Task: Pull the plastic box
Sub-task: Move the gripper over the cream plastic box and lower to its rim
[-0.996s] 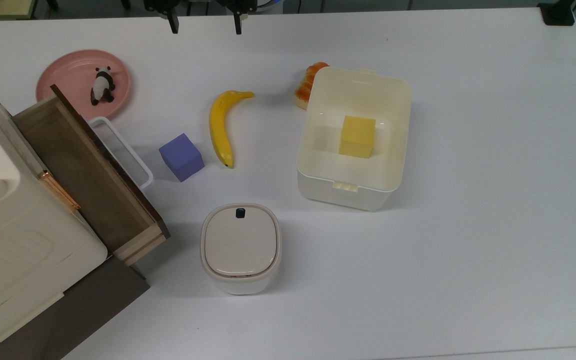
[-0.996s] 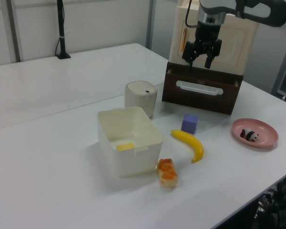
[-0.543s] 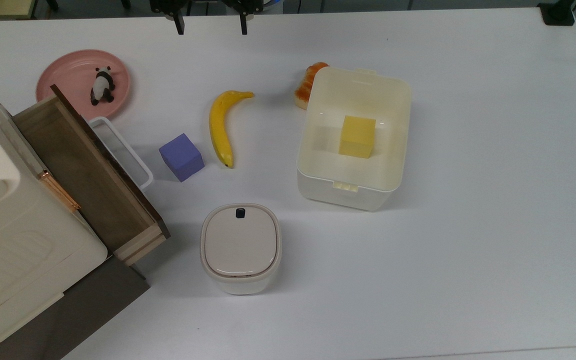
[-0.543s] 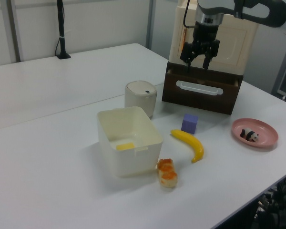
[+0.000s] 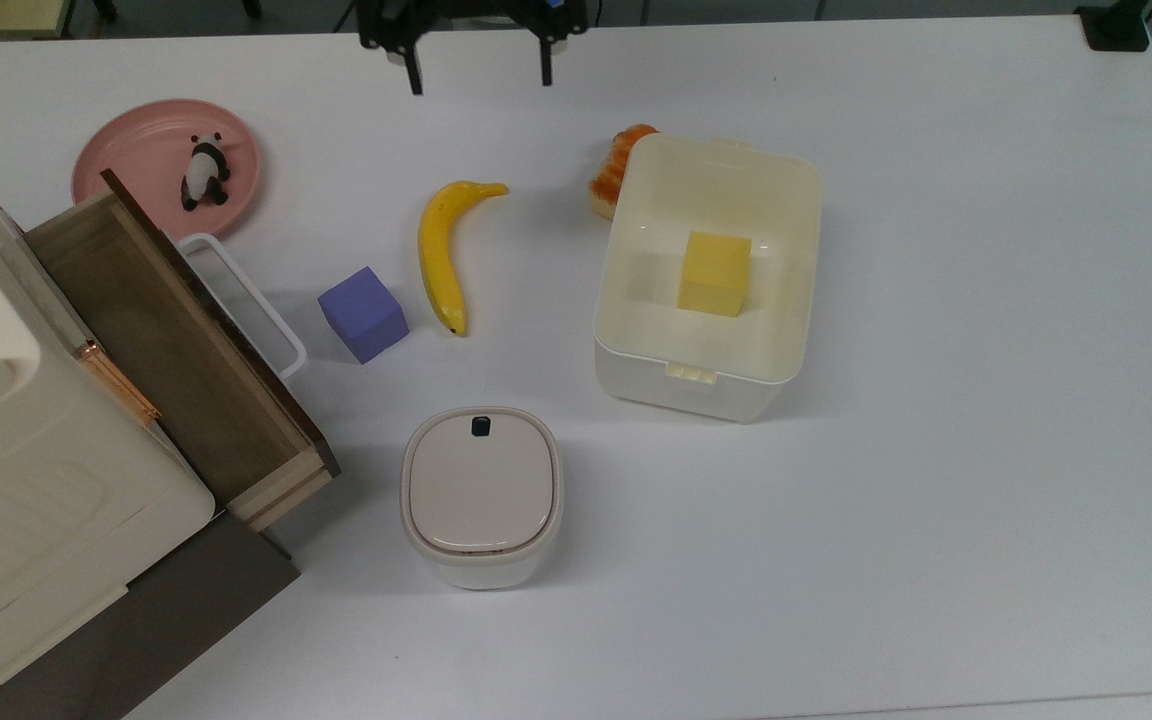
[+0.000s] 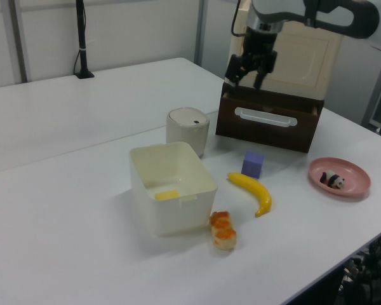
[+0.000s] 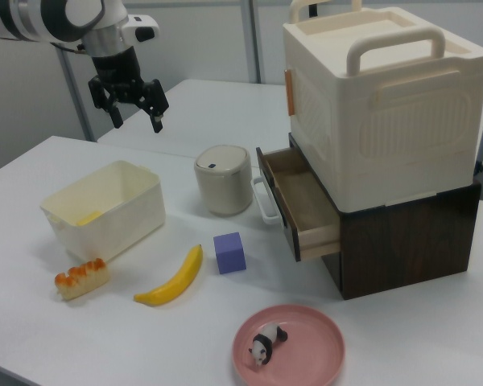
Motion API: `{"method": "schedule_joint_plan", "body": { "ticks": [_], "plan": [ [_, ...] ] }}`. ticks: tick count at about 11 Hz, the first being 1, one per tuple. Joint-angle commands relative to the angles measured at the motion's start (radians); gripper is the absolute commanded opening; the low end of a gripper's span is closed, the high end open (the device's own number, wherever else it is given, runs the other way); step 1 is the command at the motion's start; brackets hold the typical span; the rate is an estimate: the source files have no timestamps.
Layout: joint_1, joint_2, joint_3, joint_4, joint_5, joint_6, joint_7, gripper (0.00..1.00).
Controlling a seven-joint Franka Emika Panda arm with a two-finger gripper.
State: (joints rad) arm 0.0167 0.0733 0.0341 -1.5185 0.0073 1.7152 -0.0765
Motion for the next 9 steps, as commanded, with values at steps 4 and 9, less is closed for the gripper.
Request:
{"method": "schedule_joint_plan", "body": {
  "ticks": [4,9],
  "plan": [
    [0.04,0.029,0.024,-0.028,0.014,0.06,-0.567,1.0],
    [0.077,0.075,0.105,-0.037,-0.021,0.06,-0.799,1.0]
  ]
}}
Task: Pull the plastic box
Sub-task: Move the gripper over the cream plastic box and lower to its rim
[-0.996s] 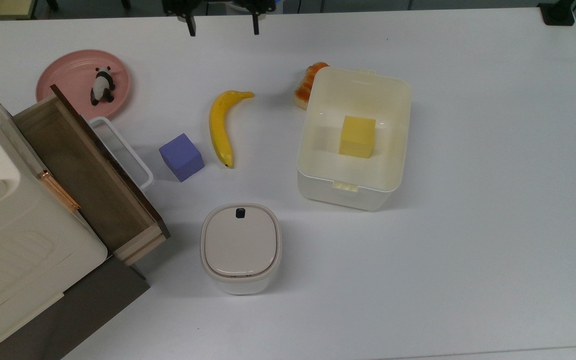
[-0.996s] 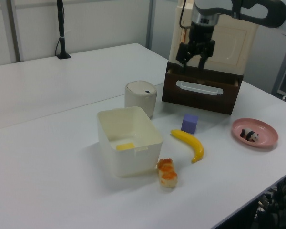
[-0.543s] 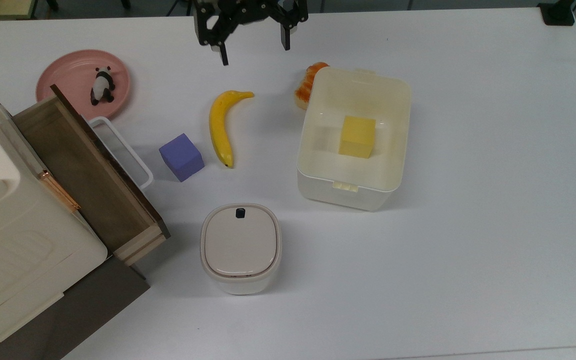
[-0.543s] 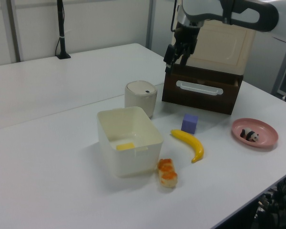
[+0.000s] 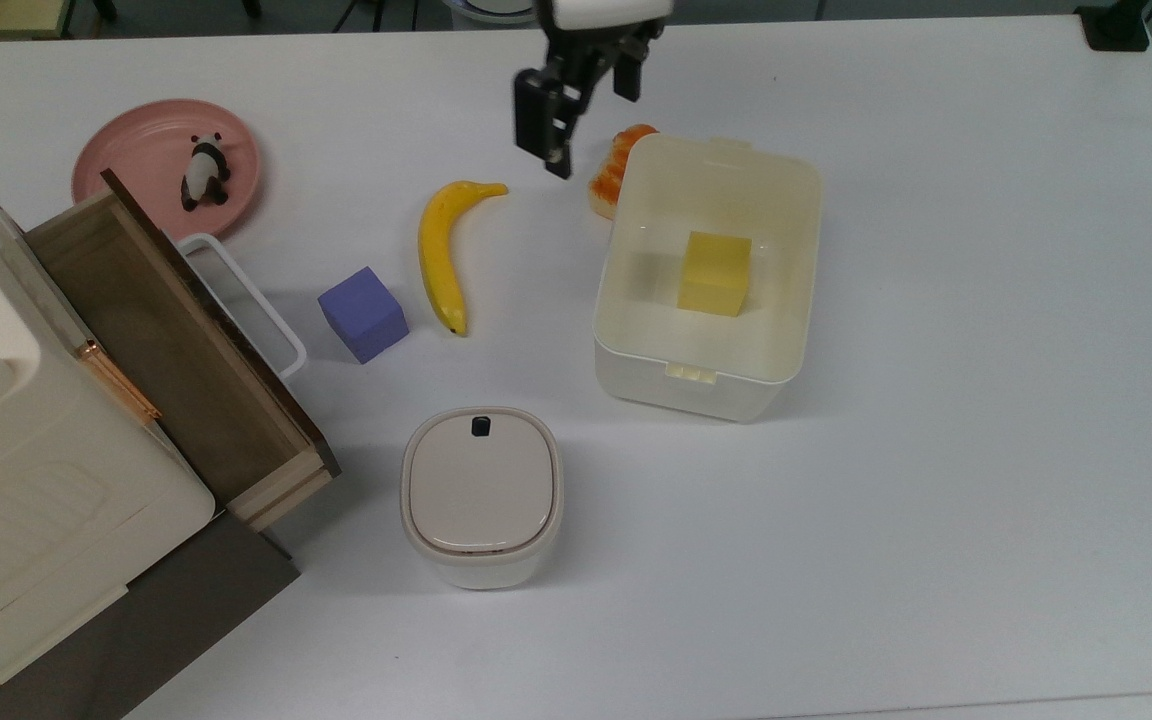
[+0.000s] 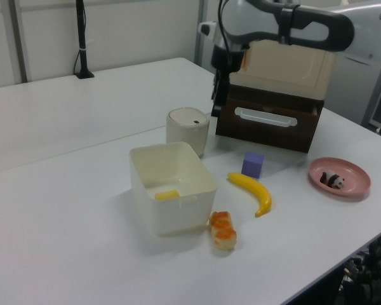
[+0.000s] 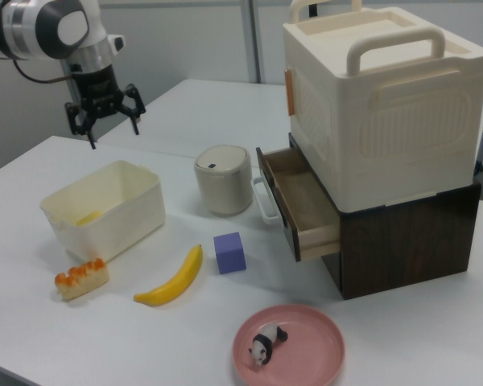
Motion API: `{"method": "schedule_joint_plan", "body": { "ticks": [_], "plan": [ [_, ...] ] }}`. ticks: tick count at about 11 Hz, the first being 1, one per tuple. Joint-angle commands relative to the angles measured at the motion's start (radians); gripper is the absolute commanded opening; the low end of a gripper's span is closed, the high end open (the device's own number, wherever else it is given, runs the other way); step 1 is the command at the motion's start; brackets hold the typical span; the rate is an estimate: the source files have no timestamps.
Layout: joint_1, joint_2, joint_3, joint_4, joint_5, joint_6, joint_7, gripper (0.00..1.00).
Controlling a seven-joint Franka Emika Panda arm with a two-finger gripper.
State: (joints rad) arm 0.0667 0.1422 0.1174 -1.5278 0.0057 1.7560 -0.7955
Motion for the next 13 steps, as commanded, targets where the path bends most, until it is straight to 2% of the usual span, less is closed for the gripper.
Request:
{"method": "schedule_joint_plan", "body": {
  "ticks": [1,4,6,13],
  "plan": [
    [0.053,0.019,0.028,-0.029,-0.029,0.019,-0.108,1.0],
    [0.111,0.1,0.03,-0.028,-0.107,0.014,-0.12,1.0],
    [0.119,0.128,0.051,-0.034,-0.156,0.014,-0.209,1.0],
    [0.125,0.188,0.051,-0.043,-0.196,0.02,-0.177,1.0]
  ]
}}
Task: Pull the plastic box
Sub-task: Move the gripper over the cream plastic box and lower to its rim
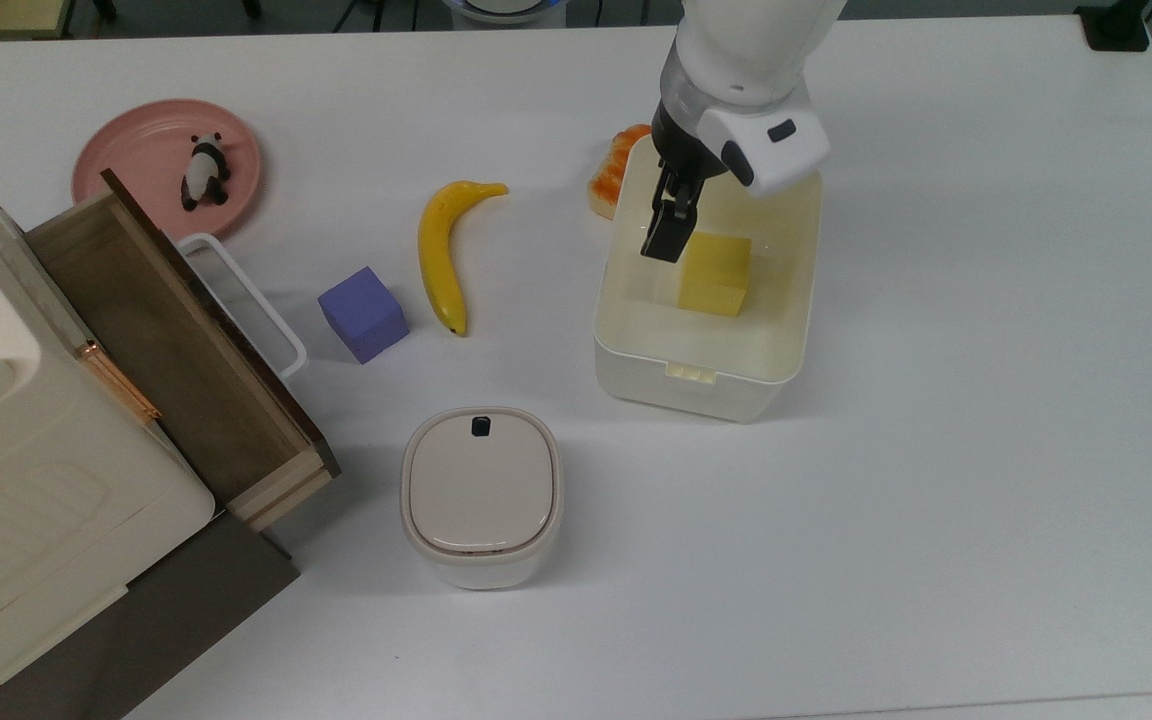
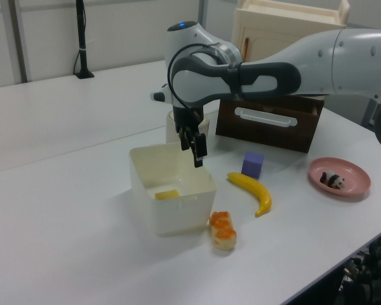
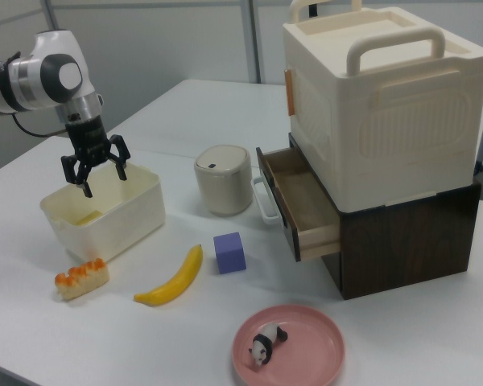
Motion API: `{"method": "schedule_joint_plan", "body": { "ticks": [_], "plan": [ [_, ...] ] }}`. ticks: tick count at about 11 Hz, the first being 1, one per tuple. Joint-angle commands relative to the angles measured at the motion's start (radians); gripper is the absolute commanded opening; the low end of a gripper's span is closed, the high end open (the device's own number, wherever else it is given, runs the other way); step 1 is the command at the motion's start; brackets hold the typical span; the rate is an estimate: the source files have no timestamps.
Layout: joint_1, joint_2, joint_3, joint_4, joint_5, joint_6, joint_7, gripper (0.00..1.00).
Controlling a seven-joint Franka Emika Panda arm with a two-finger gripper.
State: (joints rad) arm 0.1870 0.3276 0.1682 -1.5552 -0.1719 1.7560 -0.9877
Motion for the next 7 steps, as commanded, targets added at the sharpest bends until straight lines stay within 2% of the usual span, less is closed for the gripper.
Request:
{"method": "schedule_joint_plan", "body": {
  "ticks": [1,5,7],
  "plan": [
    [0.008,0.013,0.0,-0.017,-0.023,0.02,0.041,1.0],
    [0.017,0.019,-0.009,-0.035,-0.04,0.028,0.069,1.0],
    [0.016,0.019,-0.012,-0.065,-0.049,0.084,0.073,1.0]
  ]
}}
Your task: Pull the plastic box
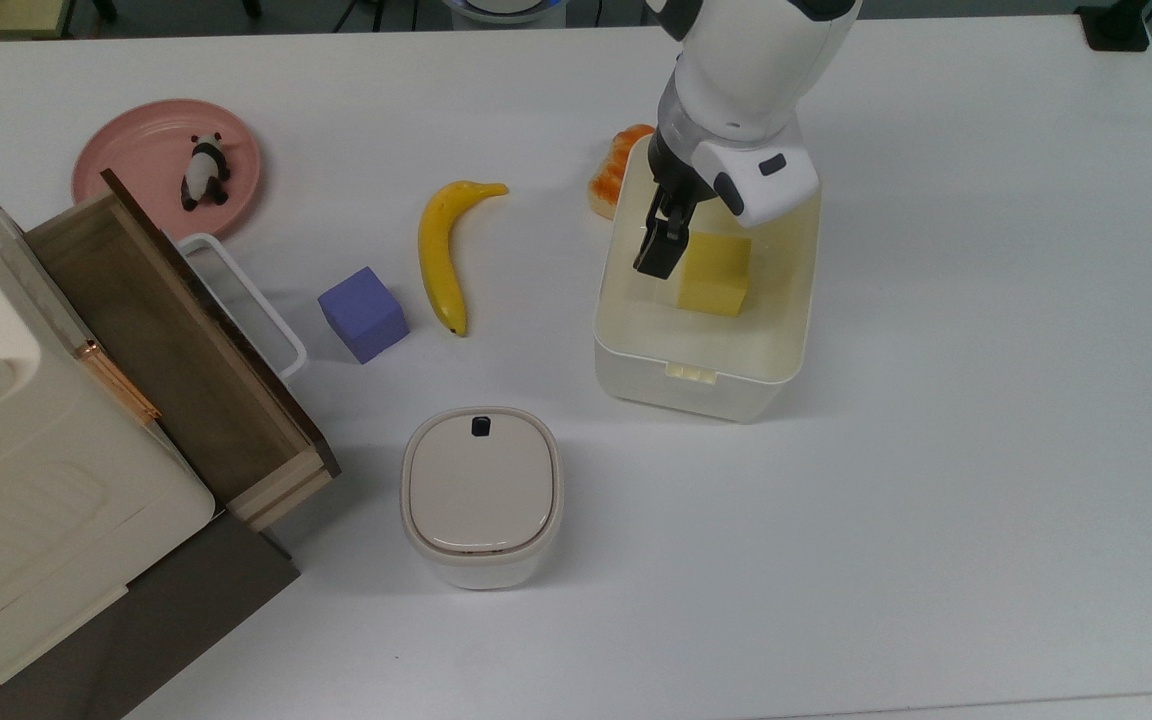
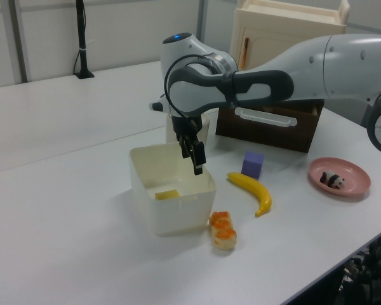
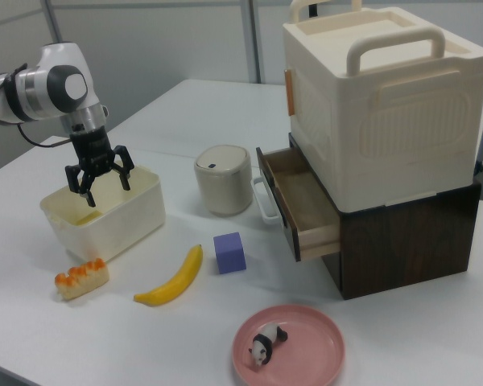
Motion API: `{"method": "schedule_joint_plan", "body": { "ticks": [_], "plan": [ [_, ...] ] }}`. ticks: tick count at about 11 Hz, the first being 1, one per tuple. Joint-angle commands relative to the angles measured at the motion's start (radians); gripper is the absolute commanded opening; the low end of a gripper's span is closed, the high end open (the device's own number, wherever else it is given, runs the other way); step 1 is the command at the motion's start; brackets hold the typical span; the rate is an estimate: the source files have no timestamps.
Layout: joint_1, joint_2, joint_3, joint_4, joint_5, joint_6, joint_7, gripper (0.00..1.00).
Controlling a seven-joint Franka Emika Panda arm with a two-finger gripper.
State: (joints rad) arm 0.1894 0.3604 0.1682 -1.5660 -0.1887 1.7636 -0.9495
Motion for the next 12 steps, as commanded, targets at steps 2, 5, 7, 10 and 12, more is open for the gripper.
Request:
{"method": "schedule_joint_plan", "body": {
  "ticks": [2,5,7,10,12],
  "plan": [
    [0.007,-0.015,-0.012,-0.095,-0.04,0.164,0.09,1.0],
    [0.004,-0.018,-0.032,-0.143,-0.028,0.269,0.124,1.0],
    [0.004,-0.015,-0.038,-0.144,-0.026,0.27,0.117,1.0],
    [0.004,-0.021,-0.047,-0.149,-0.031,0.258,0.101,1.0],
    [0.004,-0.026,-0.05,-0.163,-0.032,0.241,0.077,1.0]
  ]
}}
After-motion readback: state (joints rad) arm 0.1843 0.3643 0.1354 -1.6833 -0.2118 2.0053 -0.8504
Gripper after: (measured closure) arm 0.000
